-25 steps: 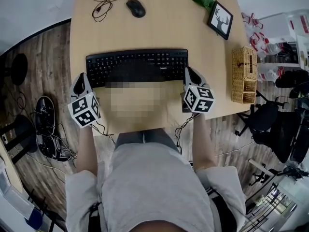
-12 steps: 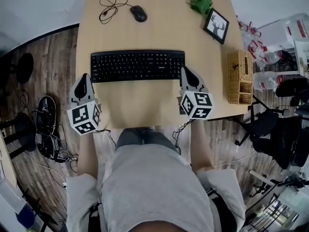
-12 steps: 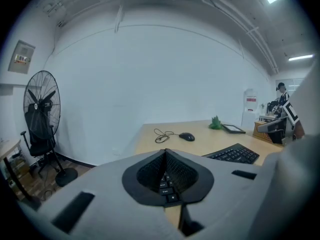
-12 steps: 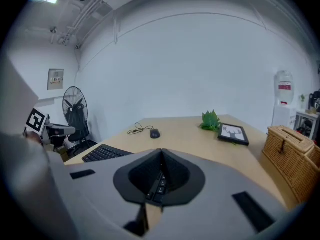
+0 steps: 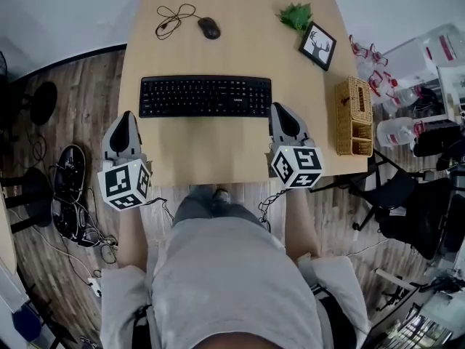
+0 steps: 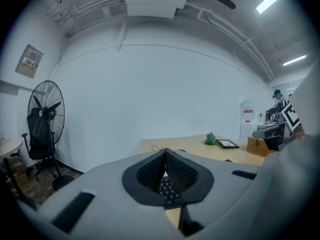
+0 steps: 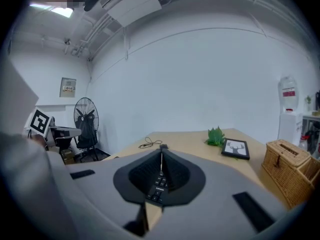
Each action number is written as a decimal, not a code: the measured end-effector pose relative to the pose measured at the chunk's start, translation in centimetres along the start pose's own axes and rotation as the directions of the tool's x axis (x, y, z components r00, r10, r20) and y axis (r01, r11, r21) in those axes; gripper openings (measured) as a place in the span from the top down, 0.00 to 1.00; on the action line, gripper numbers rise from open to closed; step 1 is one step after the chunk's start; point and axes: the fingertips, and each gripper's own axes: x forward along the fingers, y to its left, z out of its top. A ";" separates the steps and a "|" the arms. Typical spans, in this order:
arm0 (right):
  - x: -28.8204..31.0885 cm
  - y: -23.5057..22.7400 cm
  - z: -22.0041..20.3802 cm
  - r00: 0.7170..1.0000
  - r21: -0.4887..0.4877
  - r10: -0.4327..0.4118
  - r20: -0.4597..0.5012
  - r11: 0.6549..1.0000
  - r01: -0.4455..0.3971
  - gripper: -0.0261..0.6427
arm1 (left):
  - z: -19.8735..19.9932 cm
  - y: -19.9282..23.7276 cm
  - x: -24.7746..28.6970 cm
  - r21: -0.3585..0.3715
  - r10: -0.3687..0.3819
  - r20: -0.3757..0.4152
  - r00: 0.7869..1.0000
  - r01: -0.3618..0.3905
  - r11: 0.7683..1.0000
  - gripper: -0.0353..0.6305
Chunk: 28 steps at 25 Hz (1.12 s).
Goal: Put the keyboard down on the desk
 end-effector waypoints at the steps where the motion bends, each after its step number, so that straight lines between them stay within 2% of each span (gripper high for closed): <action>1: -0.5 0.1 0.3 1.000 -0.002 0.004 0.012 1.000 -0.004 0.94 | 0.5 -0.2 -0.5 -0.007 0.002 0.014 1.000 -0.002 1.000 0.93; 11: -5.8 1.4 3.6 0.992 -0.008 0.031 0.123 1.000 -0.030 0.94 | 3.2 -0.9 -5.6 -0.021 0.050 0.111 0.993 -0.048 0.999 0.93; 18: -9.1 2.4 5.4 0.981 -0.028 0.054 0.184 0.998 -0.050 0.94 | 5.1 -2.6 -8.5 -0.015 0.029 0.169 0.985 -0.027 1.000 0.93; 28: -13.1 3.3 6.9 0.967 -0.059 0.045 0.250 0.998 -0.031 0.94 | 6.6 -4.5 -12.3 0.009 0.025 0.222 0.975 -0.028 1.000 0.93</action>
